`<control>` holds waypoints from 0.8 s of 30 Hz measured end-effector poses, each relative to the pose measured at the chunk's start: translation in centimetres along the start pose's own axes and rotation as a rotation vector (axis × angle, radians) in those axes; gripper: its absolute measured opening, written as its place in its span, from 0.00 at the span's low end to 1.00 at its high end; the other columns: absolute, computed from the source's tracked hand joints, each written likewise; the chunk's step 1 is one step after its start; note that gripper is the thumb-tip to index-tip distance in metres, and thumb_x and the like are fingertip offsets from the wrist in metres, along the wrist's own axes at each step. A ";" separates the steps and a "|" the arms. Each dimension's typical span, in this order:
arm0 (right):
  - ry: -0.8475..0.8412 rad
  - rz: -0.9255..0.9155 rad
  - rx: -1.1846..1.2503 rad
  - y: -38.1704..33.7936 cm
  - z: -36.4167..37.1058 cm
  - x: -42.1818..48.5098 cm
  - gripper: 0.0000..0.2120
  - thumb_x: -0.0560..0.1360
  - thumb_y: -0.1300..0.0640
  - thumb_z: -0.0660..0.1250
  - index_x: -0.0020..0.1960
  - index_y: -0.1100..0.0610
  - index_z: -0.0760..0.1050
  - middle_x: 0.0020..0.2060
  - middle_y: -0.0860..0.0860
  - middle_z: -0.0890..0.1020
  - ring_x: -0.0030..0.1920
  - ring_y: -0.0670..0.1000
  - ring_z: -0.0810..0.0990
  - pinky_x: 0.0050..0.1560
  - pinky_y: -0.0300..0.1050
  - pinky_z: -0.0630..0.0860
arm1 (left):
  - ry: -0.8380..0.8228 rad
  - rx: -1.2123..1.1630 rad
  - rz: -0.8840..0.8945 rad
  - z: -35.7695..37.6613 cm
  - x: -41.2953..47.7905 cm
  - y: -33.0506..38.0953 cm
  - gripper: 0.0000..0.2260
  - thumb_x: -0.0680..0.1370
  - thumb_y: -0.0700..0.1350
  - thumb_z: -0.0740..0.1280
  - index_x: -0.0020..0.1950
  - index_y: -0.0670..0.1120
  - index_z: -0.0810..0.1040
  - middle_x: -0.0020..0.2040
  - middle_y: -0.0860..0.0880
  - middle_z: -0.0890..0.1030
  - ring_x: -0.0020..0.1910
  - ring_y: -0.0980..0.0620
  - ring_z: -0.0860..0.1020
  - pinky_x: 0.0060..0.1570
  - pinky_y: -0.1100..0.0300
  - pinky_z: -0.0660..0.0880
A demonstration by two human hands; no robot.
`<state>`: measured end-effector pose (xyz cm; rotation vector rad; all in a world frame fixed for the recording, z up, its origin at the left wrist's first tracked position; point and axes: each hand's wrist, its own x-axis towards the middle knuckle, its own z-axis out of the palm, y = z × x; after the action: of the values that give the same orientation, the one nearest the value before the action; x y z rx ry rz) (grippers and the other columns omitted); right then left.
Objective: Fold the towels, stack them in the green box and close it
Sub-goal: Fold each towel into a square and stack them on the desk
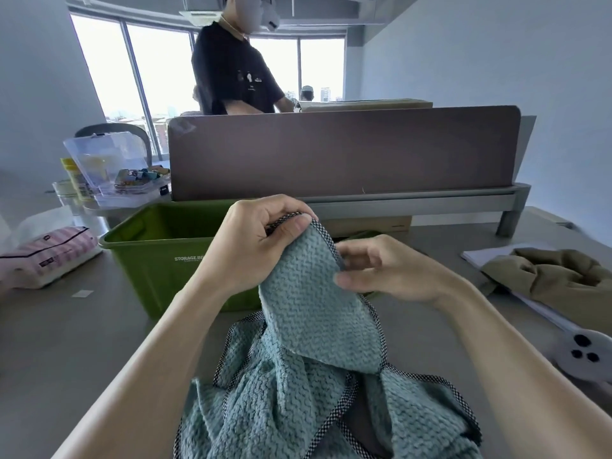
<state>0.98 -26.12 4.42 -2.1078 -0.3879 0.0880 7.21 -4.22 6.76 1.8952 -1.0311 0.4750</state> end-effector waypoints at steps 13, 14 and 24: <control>0.447 0.003 0.640 -1.5 0.7 0.5 0.11 0.80 0.55 0.65 0.45 0.60 0.82 0.40 0.55 0.86 0.39 0.52 0.85 0.37 0.44 0.80 | -0.309 -0.944 -0.750 -0.1 -0.1 -3.7 0.48 0.63 0.77 0.60 0.59 0.36 0.76 0.49 0.38 0.82 0.47 0.42 0.81 0.53 0.48 0.78; 0.485 0.027 0.652 -1.4 0.8 0.7 0.12 0.81 0.56 0.65 0.45 0.61 0.82 0.39 0.55 0.86 0.37 0.51 0.85 0.37 0.44 0.80 | -0.364 -1.011 -0.743 0.4 -0.3 -3.6 0.48 0.65 0.77 0.56 0.62 0.35 0.75 0.51 0.38 0.82 0.49 0.42 0.81 0.56 0.47 0.76; 0.416 -0.004 0.563 -0.3 -0.2 0.5 0.10 0.75 0.62 0.71 0.55 0.65 0.80 0.50 0.57 0.86 0.50 0.56 0.85 0.49 0.47 0.81 | -0.131 -0.789 -0.558 3.5 -0.3 -2.2 0.18 0.71 0.46 0.72 0.57 0.38 0.81 0.51 0.44 0.85 0.50 0.49 0.82 0.47 0.56 0.80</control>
<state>1.40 -26.01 4.82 -1.5173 -0.0961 -0.2192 8.53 -6.48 3.62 1.3972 -0.5855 -0.3478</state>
